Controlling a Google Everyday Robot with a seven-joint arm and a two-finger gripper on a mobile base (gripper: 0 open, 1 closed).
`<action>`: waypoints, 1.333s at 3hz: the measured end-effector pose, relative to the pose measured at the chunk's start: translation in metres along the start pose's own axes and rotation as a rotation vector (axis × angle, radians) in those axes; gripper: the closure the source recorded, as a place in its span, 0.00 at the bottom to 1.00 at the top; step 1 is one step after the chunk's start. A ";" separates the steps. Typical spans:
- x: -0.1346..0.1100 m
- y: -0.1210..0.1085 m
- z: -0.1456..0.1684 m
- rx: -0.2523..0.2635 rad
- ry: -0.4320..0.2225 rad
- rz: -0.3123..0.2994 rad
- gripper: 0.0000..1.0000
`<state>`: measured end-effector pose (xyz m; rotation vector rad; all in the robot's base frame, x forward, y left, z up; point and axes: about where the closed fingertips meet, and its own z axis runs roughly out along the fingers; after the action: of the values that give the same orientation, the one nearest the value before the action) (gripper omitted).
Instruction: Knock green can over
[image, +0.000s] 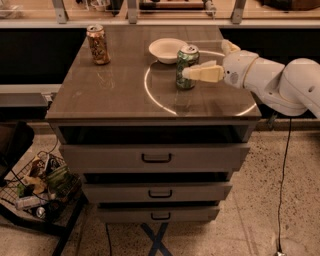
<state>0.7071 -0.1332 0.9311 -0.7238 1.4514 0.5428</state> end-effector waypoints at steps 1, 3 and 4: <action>0.011 0.006 0.005 -0.013 -0.007 0.010 0.00; 0.022 0.023 0.018 -0.056 0.000 0.012 0.16; 0.027 0.031 0.024 -0.069 0.003 0.013 0.47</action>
Offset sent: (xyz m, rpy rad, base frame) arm -0.0055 0.0234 -0.0276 0.0102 0.0156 0.0579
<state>0.7033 -0.0972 0.9006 -0.7708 1.4466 0.6046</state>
